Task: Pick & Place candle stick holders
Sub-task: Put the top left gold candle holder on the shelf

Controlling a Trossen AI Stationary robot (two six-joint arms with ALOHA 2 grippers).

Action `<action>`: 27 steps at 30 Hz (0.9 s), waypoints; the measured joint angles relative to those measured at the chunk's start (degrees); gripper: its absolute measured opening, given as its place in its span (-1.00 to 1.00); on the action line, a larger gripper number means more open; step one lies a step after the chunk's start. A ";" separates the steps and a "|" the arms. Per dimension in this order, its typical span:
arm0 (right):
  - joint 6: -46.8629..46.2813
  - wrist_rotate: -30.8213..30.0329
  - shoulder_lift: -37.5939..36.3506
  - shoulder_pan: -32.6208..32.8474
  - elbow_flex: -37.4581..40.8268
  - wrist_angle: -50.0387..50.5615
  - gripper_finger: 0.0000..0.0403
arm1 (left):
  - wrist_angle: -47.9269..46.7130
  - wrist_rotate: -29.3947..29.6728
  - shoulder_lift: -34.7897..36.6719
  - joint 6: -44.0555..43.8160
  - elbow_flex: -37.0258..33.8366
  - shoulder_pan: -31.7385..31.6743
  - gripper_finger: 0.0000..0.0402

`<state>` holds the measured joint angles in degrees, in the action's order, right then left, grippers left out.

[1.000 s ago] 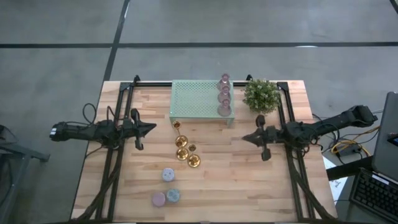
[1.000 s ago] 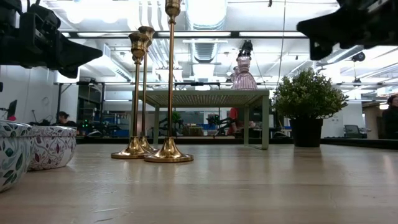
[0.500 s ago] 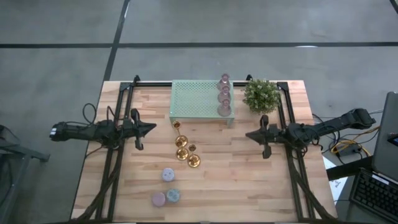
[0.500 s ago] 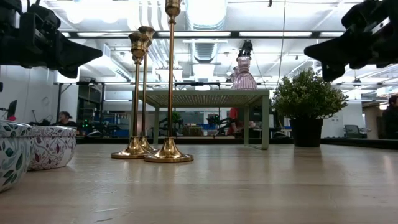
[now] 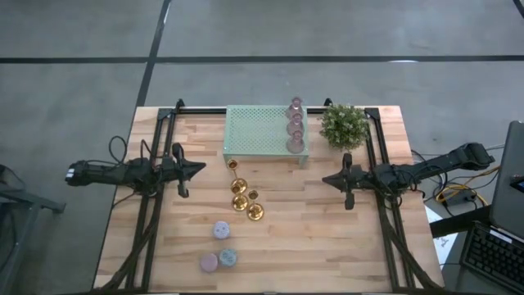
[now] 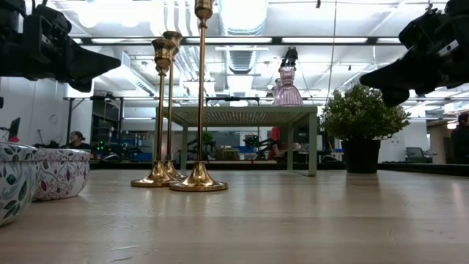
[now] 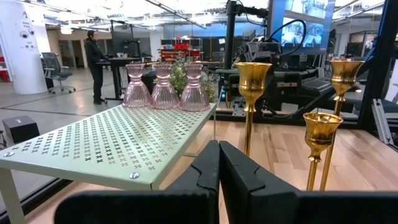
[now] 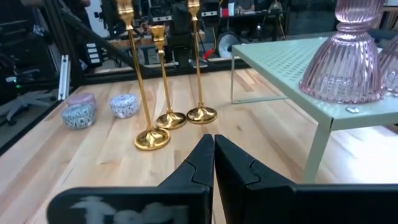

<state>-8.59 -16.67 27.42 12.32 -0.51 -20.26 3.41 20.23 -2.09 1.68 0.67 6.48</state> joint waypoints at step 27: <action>-0.42 0.13 0.00 0.02 0.00 0.00 -0.96 | 0.01 0.01 0.00 0.00 0.00 -0.01 -0.95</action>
<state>-9.01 -16.53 27.42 12.34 -0.51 -20.26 3.42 20.24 -2.09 1.68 0.67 6.47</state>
